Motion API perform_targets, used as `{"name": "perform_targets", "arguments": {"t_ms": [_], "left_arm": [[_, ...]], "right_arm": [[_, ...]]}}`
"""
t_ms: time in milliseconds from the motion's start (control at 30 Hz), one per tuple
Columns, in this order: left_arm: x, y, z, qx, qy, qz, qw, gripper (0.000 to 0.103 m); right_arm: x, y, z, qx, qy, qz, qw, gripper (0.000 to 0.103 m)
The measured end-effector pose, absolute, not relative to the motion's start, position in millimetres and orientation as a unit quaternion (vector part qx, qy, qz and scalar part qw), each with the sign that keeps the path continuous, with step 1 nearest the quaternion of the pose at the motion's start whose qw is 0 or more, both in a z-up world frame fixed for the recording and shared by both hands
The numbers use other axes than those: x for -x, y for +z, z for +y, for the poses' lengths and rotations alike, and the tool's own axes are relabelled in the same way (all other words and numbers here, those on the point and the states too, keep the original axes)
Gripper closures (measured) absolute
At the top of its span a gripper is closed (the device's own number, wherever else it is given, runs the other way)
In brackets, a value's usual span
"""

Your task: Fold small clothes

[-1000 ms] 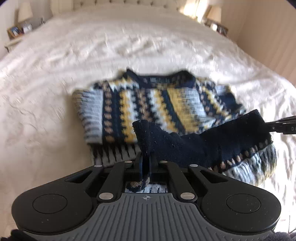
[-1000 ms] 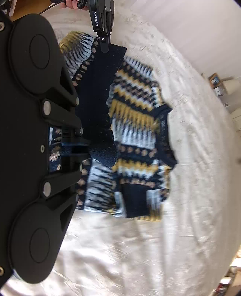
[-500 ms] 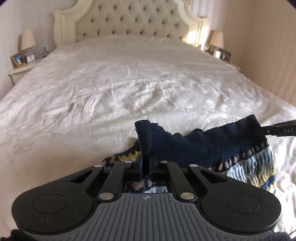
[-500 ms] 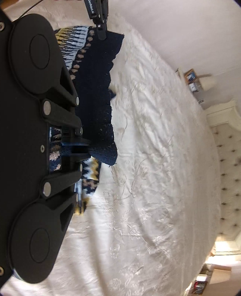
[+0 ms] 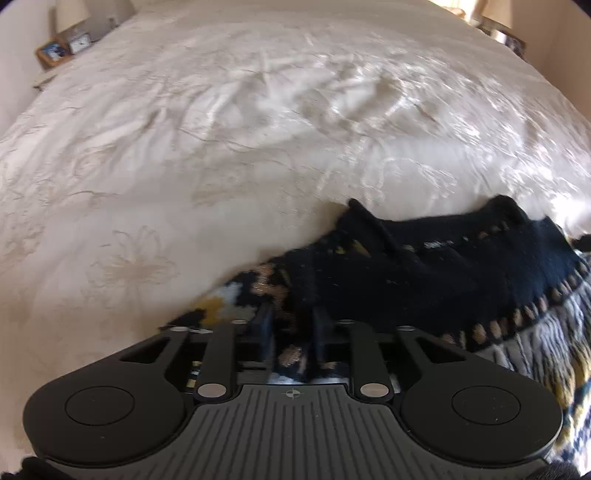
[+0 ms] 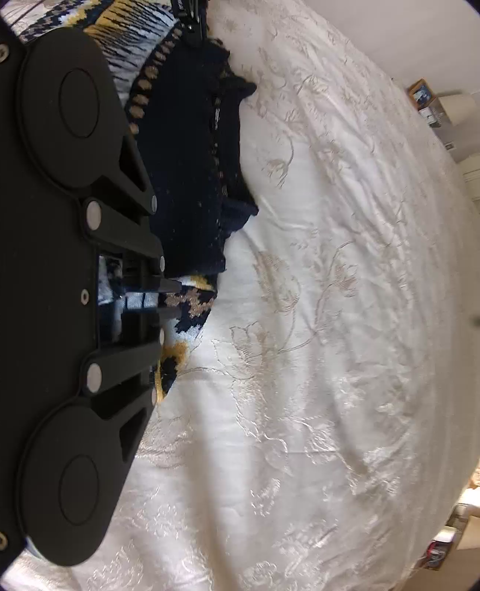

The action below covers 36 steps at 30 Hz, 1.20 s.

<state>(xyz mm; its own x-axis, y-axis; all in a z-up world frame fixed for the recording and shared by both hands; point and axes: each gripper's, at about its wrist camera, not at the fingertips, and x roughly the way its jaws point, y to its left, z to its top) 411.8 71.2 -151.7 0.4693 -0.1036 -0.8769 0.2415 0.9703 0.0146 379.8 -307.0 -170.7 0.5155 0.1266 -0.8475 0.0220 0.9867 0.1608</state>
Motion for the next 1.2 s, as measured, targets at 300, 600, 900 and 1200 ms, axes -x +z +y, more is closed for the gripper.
{"name": "perform_targets", "arguments": {"t_ms": [300,600,900,1200], "left_arm": [[-392,-119,71,-0.085,-0.067,0.468,0.877,0.078],[-370,-101,24,-0.056,-0.169,0.486,0.856,0.077],[-398,-170,-22,-0.114,-0.186,0.547,0.808,0.077],[-383,-139,-13,-0.103,-0.157,0.514,0.837,0.077]], "right_arm": [[-343,-146,-259,-0.068,0.103,0.469,0.875,0.064],[-317,-158,-186,-0.065,0.194,0.492,0.846,0.064],[-278,-199,-141,0.007,0.238,0.559,0.794,0.064],[-268,-171,-185,-0.079,0.214,0.536,0.813,0.057]]}}
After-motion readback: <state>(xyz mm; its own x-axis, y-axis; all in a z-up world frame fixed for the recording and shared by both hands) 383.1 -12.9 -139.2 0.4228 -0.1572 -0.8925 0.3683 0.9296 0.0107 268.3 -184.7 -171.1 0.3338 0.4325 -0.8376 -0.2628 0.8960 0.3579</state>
